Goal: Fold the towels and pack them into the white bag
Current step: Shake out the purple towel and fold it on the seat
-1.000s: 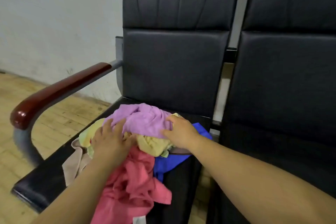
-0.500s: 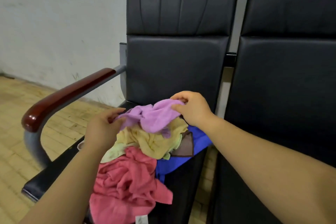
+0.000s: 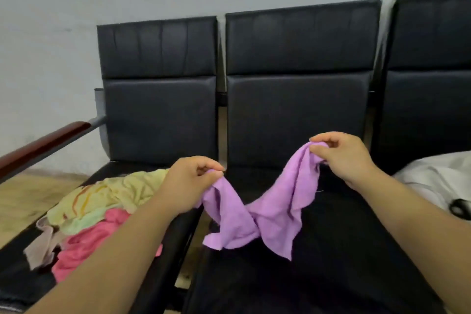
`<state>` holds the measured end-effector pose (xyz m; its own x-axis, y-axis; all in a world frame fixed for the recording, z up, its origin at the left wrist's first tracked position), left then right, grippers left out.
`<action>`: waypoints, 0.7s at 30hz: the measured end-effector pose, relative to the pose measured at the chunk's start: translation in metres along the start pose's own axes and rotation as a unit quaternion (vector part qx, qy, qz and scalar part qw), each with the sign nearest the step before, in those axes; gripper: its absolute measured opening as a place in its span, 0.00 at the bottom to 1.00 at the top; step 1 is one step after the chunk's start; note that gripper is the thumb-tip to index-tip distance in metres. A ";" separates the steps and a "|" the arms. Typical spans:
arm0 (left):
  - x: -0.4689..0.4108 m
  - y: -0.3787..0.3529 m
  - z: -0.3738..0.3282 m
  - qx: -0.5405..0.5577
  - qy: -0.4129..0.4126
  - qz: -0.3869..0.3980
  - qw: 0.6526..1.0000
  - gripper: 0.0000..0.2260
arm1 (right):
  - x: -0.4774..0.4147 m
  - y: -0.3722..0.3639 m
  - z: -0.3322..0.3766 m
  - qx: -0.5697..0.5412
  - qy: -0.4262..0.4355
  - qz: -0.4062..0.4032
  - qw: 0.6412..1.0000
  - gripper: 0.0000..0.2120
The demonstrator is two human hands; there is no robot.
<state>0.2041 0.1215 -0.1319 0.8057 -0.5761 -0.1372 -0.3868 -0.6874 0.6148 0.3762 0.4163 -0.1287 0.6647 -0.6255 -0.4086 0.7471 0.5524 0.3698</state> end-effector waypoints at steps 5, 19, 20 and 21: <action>0.021 -0.090 -0.009 -0.057 0.013 0.133 0.989 0.05 | 0.069 0.054 -0.097 0.170 -0.113 0.064 0.977 0.05; 0.055 -0.173 0.066 -0.272 -0.107 0.312 0.904 0.16 | 0.188 -0.048 -0.076 0.114 0.051 0.370 0.921 0.11; 0.055 -0.175 0.071 -0.284 -0.107 0.309 0.901 0.16 | 0.191 -0.057 -0.079 0.132 0.061 0.388 0.910 0.13; 0.053 -0.175 0.076 -0.293 -0.105 0.300 0.902 0.17 | 0.193 -0.065 -0.083 0.158 0.065 0.401 0.900 0.16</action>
<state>0.2809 0.1778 -0.3060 0.4036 -0.8800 0.2504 -0.3722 0.0921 0.9236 0.4566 0.3055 -0.3003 0.9999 -0.0142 0.0078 0.0023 0.5999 0.8000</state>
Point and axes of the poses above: each hand's wrist, its own x-axis away from the middle knuckle, its own y-axis out of the back of the hand, z = x × y, the point moved 2 cm from there along -x, towards the middle knuckle, and after that the axes turned 11 degrees about y, right-handed, at the moved point
